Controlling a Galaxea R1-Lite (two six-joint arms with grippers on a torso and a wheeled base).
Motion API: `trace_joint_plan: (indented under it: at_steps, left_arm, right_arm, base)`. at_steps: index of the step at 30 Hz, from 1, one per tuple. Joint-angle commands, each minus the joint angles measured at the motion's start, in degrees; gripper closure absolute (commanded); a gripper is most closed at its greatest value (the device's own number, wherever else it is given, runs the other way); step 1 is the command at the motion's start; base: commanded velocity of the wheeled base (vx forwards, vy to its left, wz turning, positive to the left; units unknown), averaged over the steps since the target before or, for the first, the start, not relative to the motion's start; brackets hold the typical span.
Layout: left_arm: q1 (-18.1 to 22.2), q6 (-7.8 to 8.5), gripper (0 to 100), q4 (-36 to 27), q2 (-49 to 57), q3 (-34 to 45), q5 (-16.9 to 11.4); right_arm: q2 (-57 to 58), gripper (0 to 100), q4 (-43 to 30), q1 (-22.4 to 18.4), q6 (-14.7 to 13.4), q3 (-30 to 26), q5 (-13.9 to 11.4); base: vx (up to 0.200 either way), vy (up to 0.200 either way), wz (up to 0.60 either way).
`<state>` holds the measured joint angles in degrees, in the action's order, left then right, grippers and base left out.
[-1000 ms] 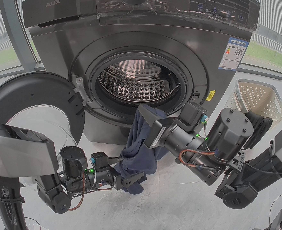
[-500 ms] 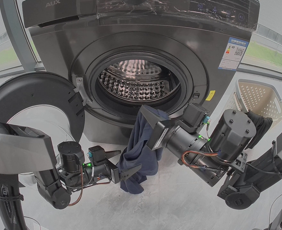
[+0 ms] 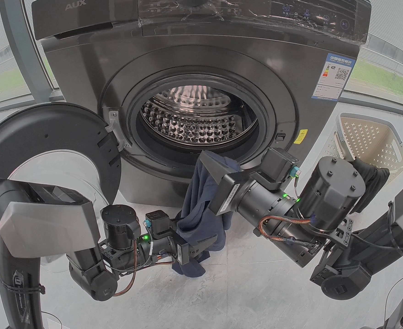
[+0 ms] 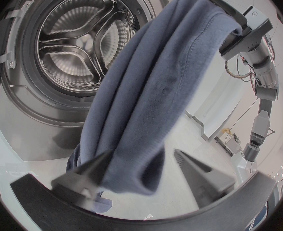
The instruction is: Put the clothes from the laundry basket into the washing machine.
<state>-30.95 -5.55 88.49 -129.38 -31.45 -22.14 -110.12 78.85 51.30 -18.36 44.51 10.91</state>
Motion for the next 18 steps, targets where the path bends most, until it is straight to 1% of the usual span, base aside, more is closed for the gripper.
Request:
trace_joint_plan:
  at_steps: [1, 5, 9, 12, 13, 15, 16, 18]
  left_arm:
    - [-0.51, -0.08, 100, 0.01, -1.23, -1.68, 0.87]
    - [-0.51, -0.43, 100, 0.01, -1.23, -3.27, 4.38]
    - [-0.51, -0.25, 100, 0.01, 0.00, -2.91, 5.35]
    - [-1.92, -0.34, 100, 0.01, 5.37, 0.51, 7.37]
    - [-2.53, -0.34, 100, 0.01, 7.83, 2.62, 7.81]
    - [-3.15, -0.34, 100, 0.01, 9.85, 3.94, 7.90]
    - [-4.64, -0.34, 100, 0.01, 15.91, 8.60, 7.90]
    - [-5.79, -0.25, 100, -0.07, 20.39, 11.76, 7.99]
  right_arm:
    - [0.08, 100, 0.08, 0.03, -0.01, -0.21, -0.01]
    - [0.34, 100, 0.34, -0.06, -0.10, -1.09, 0.08]
    - [0.96, 100, 0.34, -0.94, -0.19, -1.62, 0.08]
    - [2.80, 100, 0.34, -2.34, -0.54, -2.85, 0.25]
    - [3.33, 100, 0.34, -3.13, -0.63, -3.20, 0.69]
    - [3.77, 100, 0.25, -3.57, -0.71, -3.46, 0.95]
    - [5.62, 100, -0.45, -4.72, -1.94, -4.52, 1.22]
    - [7.29, 100, -0.98, -5.16, -2.91, -5.84, 1.04]
  base:
    - [0.000, 0.000, 0.00]
    - [0.000, 0.000, 0.00]
    - [0.000, 0.000, 0.00]
    - [0.000, 0.000, 0.00]
    - [0.000, 0.000, 0.00]
    - [0.000, 0.000, 0.00]
    - [0.000, 0.000, 0.00]
    - [0.000, 0.000, 0.00]
